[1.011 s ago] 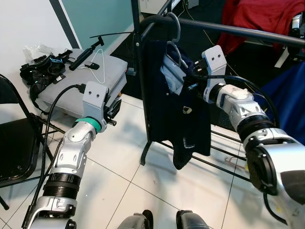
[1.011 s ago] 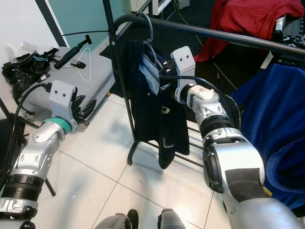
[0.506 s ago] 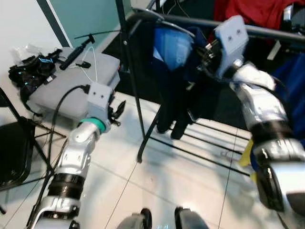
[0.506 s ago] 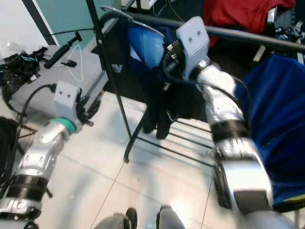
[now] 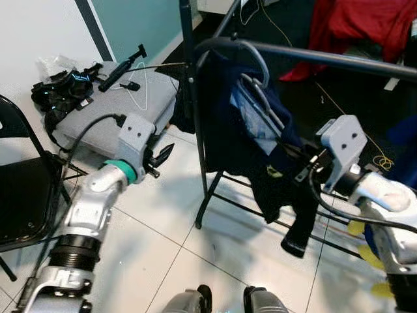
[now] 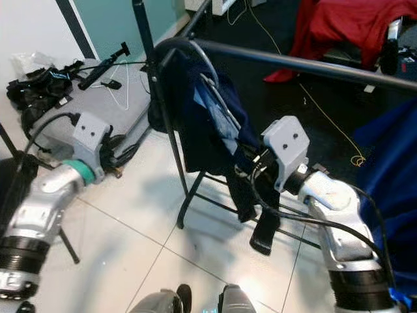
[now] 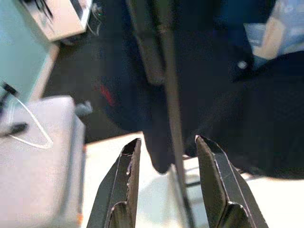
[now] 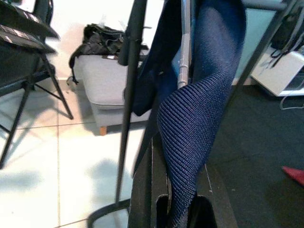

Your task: Hang hanger

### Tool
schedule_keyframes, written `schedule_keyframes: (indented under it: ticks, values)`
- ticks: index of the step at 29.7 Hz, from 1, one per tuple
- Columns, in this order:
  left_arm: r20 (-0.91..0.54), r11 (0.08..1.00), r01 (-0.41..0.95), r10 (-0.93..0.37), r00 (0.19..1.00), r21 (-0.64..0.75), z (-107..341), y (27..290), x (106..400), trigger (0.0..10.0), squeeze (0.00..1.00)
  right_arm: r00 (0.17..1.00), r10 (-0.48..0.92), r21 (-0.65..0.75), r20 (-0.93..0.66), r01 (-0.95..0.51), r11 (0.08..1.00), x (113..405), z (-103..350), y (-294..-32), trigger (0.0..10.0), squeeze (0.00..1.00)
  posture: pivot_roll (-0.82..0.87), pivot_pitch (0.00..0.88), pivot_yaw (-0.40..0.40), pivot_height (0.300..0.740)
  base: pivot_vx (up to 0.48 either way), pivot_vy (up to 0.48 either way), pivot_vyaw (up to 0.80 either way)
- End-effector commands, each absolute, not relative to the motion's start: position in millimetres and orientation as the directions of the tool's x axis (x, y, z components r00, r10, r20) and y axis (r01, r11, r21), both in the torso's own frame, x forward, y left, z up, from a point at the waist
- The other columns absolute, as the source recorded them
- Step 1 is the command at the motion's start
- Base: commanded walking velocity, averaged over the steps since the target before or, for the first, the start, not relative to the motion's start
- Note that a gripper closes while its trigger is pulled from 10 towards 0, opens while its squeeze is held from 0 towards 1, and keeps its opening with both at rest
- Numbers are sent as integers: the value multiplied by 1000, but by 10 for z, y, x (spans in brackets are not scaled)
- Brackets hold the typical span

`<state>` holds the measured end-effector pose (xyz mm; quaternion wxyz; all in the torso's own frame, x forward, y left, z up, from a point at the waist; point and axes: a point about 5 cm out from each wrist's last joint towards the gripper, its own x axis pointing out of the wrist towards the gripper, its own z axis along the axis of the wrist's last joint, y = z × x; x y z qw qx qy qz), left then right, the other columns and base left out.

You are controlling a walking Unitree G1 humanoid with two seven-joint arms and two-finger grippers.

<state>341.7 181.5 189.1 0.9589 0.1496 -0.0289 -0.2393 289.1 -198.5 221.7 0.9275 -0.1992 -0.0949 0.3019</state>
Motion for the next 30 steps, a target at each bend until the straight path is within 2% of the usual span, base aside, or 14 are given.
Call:
schedule_keyframes:
  ticks: [1, 6, 8, 12, 15, 18, 19, 21, 22, 24, 25, 28, 29, 30]
  values:
    - [-14, 841, 459, -475, 880, 288, 1916, 1837, 3408, 10000, 0, 812, 580, -432, 70, -499, 751, 2887, 2269, -2034, 10000, 0, -136, 110, 153, 740, 0, 0, 0]
    - [37, 853, 433, -462, 886, 291, 2086, 1869, 3448, 10000, 0, 862, 467, -418, 199, -356, 836, 3051, 2585, -2140, 10000, 0, -130, 102, 151, 740, 0, 0, 0]
    - [49, 854, 434, -465, 884, 286, 2084, 1796, 3451, 10000, 0, 836, 424, -363, 348, -296, 884, 3207, 2954, -2121, 10000, 0, -130, 100, 148, 740, 0, 0, 0]
    - [42, 848, 451, -480, 876, 277, 2024, 1735, 3410, 10000, 0, 797, 438, -308, 416, -329, 893, 3234, 3166, -2051, 10000, 0, -126, 100, 143, 740, 0, 0, 0]
    - [38, 846, 458, -485, 874, 272, 1997, 1719, 3388, 10000, 0, 795, 475, -331, 378, -363, 871, 3221, 3159, -2014, 10000, 0, -122, 101, 137, 740, 0, 0, 0]
    - [32, 844, 466, -491, 871, 264, 1976, 1711, 3367, 10000, 0, 821, 502, -363, 271, -396, 843, 3220, 3053, -1998, 10000, 0, -122, 101, 137, 740, 0, 0, 0]
    - [27, 844, 469, -492, 870, 258, 1959, 1711, 3364, 10000, 0, 877, 446, -295, 177, -385, 875, 3283, 2816, -2066, 10000, 0, -142, 105, 140, 740, 0, 0, 0]
    - [27, 844, 469, -492, 870, 258, 1959, 1711, 3364, 10000, 0, 877, 446, -295, 177, -385, 875, 3283, 2816, -2066, 10000, 0, -142, 105, 140, 740, 0, 0, 0]
    - [19, 843, 475, -495, 868, 251, 1936, 1697, 3366, 10000, 0, 921, 375, -210, 103, -348, 914, 3353, 2560, -2135, 10000, 0, -143, 105, 145, 740, 0, 0, 0]
    - [19, 843, 475, -495, 868, 251, 1936, 1697, 3366, 10000, 0, 921, 375, -210, 103, -348, 914, 3353, 2560, -2135, 10000, 0, -143, 105, 145, 740, 0, 0, 0]
    - [14, 840, 484, -503, 864, 246, 1918, 1671, 3368, 10000, 0, 946, 309, -101, 94, -300, 949, 3413, 2393, -2128, 10000, 0, -138, 101, 148, 740, 0, 0, 0]
    - [11, 843, 485, -501, 866, 233, 1893, 1642, 3386, 10000, 0, 953, 276, -23, 126, -275, 961, 3531, 2224, -1861, 10000, 0, -140, 95, 158, 740, 0, 0, 0]
    - [11, 845, 484, -499, 866, 229, 1885, 1619, 3391, 10000, 0, 951, 278, 23, 135, -284, 959, 3604, 2155, -1678, 10000, 0, -131, 92, 160, 740, 0, 0, 0]
    - [11, 845, 484, -499, 866, 229, 1885, 1619, 3391, 10000, 0, 951, 278, 23, 135, -284, 959, 3604, 2155, -1678, 10000, 0, -131, 92, 160, 740, 0, 0, 0]
